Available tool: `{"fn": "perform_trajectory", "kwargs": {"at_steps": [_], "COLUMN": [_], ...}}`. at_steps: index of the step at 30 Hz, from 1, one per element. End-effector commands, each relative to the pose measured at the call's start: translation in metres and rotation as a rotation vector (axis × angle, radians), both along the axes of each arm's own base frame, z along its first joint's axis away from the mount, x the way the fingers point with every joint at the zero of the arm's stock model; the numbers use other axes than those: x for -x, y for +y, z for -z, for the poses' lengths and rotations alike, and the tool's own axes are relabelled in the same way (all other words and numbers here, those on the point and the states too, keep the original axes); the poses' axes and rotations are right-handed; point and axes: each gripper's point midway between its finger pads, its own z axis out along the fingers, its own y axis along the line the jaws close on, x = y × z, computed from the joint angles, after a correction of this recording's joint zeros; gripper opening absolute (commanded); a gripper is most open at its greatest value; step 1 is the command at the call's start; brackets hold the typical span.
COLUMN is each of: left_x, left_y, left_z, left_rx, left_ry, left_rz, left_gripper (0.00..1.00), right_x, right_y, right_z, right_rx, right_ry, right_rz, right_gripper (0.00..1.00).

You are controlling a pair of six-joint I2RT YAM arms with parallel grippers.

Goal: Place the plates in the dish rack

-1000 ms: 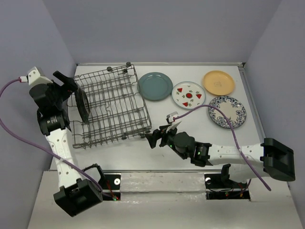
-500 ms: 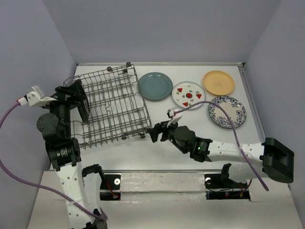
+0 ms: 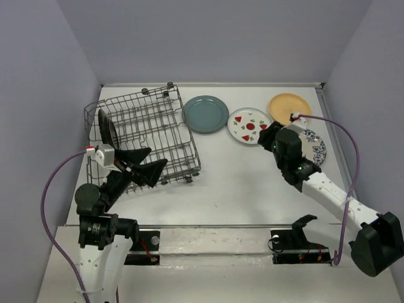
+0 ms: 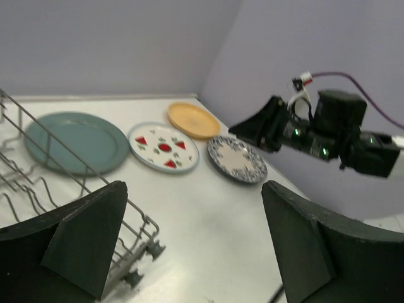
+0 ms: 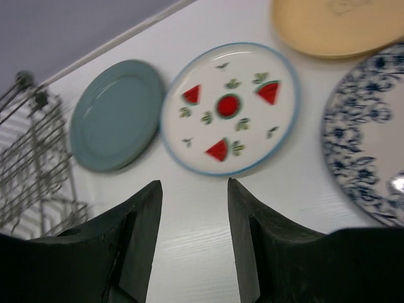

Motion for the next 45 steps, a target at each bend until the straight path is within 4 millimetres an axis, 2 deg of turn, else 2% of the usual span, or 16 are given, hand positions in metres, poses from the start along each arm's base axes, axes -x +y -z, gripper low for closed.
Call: {"fn": "perform_trajectory", "kwargs": {"at_steps": [1, 4, 5, 7, 8, 10, 15, 16, 20, 23, 31, 37, 38, 41, 42, 45], "left_x": [0.025, 0.048, 0.055, 0.056, 0.058, 0.064, 0.071, 0.072, 0.069, 0.067, 0.056, 0.056, 0.055, 0.055, 0.055, 0.055], "left_y": [-0.028, -0.035, -0.035, -0.030, -0.028, -0.026, -0.027, -0.028, -0.031, -0.034, -0.036, -0.038, -0.038, -0.037, -0.038, -0.038], "left_z": [0.042, 0.034, 0.030, 0.025, 0.023, 0.018, 0.014, 0.014, 0.017, 0.018, 0.028, 0.030, 0.030, 0.029, 0.030, 0.031], "left_rx": [-0.055, -0.029, -0.023, -0.027, -0.018, -0.006, 0.017, 0.019, 0.018, 0.009, -0.004, -0.010, -0.008, -0.008, -0.008, -0.009], "left_ry": [0.014, -0.037, -0.056, -0.074, -0.084, -0.106, -0.115, -0.114, -0.092, -0.082, -0.019, -0.007, -0.006, -0.005, -0.003, 0.003], "left_rz": [0.199, 0.261, 0.264, 0.231, 0.214, 0.212, 0.232, 0.241, 0.251, 0.258, 0.238, 0.248, 0.246, 0.242, 0.242, 0.246], "left_gripper": [0.99, 0.99, 0.99, 0.99, 0.99, 0.99, 0.99, 0.99, 0.99, 0.99, 0.99, 0.99, 0.99, 0.99, 0.99, 0.99], "right_x": [-0.001, 0.002, 0.005, 0.014, 0.020, 0.032, 0.034, 0.039, 0.037, 0.017, -0.003, 0.004, 0.006, 0.009, 0.013, 0.024], "right_y": [-0.079, -0.125, -0.158, -0.186, -0.214, -0.244, -0.256, -0.267, -0.278, -0.268, -0.270, -0.269, -0.268, -0.270, -0.268, -0.268], "right_z": [0.021, 0.041, 0.047, 0.064, 0.069, 0.083, 0.118, 0.132, 0.157, 0.162, 0.185, 0.195, 0.196, 0.194, 0.196, 0.192], "right_rx": [-0.039, -0.084, -0.132, -0.182, -0.216, -0.245, -0.248, -0.268, -0.353, -0.368, -0.471, -0.522, -0.524, -0.538, -0.539, -0.530], "right_ry": [0.131, 0.187, 0.190, 0.219, 0.219, 0.241, 0.361, 0.398, 0.448, 0.471, 0.517, 0.543, 0.546, 0.539, 0.546, 0.527], "right_rz": [0.238, 0.382, 0.491, 0.578, 0.666, 0.760, 0.763, 0.805, 0.799, 0.680, 0.611, 0.614, 0.615, 0.631, 0.639, 0.670], "right_gripper": [0.52, 0.57, 0.59, 0.64, 0.65, 0.68, 0.69, 0.69, 0.68, 0.68, 0.61, 0.47, 0.35, 0.18, 0.07, 0.07]}}
